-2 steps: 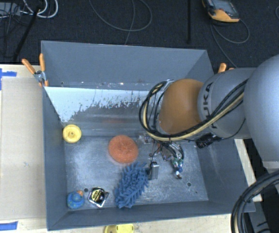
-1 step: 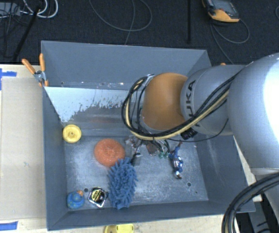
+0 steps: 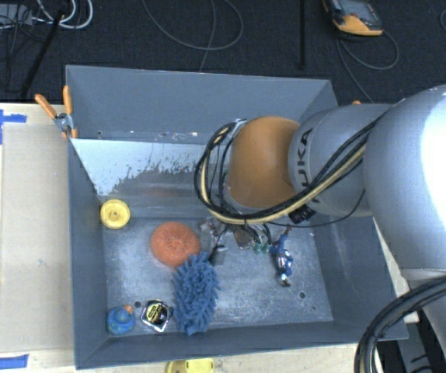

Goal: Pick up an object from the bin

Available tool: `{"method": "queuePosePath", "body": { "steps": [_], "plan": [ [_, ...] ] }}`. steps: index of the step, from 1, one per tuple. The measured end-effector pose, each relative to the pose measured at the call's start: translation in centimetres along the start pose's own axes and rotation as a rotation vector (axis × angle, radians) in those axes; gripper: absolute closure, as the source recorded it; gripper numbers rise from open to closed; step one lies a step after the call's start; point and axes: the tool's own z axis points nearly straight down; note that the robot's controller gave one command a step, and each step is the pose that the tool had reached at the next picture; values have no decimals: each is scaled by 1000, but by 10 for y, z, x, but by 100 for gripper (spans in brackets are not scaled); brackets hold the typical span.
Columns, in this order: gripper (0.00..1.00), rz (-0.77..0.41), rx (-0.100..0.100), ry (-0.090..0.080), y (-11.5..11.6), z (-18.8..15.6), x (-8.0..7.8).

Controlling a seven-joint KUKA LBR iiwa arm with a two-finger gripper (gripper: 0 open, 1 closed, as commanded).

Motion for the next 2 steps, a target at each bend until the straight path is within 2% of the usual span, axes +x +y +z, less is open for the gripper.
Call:
{"method": "queuePosePath", "body": {
  "steps": [1, 2],
  "plan": [
    [100, -118, 1, 2, 10, -3, -4],
    [0, -222, -1, 0, 13, -32, -10]
  ]
}}
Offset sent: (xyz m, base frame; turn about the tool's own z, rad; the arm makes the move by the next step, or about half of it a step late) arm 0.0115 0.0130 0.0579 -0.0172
